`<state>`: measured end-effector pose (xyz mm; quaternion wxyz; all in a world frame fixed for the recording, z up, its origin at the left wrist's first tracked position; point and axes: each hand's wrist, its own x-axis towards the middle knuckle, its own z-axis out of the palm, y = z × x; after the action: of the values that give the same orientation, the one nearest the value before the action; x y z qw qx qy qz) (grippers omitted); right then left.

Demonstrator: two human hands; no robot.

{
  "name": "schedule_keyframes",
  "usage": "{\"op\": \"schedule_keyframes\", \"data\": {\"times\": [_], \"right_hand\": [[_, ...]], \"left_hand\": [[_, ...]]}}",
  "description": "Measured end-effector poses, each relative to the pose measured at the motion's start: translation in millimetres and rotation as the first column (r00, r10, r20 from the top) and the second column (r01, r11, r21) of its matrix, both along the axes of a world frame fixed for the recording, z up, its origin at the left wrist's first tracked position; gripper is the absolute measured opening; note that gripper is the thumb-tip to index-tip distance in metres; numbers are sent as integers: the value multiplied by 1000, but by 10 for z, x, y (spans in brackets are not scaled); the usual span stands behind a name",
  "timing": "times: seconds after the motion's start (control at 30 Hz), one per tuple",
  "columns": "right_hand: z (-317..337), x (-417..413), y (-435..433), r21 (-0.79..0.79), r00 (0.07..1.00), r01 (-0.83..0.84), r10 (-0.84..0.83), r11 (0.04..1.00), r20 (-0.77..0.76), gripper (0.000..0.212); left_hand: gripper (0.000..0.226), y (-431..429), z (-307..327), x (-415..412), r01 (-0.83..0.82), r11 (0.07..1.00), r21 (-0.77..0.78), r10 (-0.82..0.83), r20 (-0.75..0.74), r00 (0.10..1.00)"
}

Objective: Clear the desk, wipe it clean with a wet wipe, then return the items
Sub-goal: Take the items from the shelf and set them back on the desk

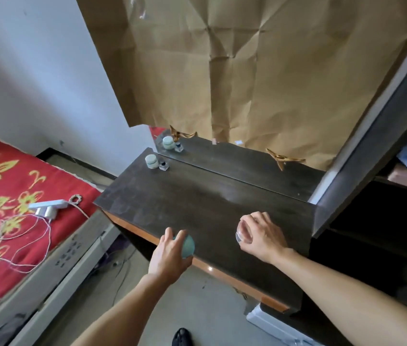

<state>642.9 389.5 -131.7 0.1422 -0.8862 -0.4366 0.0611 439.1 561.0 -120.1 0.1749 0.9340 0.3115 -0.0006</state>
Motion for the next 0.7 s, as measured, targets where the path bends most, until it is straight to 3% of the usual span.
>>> {"op": "schedule_keyframes", "data": {"times": [0.37,0.7], "right_hand": [[-106,-336,1521,30,993,62,-59,998,-101,30],[-426,280,2302,-7,977,145,-144,989,-154,34]], "left_hand": [[52,1793,-28,4,70,997,43,-69,-33,997],[52,2580,-314,849,220,972,80,-212,-92,973]]}}
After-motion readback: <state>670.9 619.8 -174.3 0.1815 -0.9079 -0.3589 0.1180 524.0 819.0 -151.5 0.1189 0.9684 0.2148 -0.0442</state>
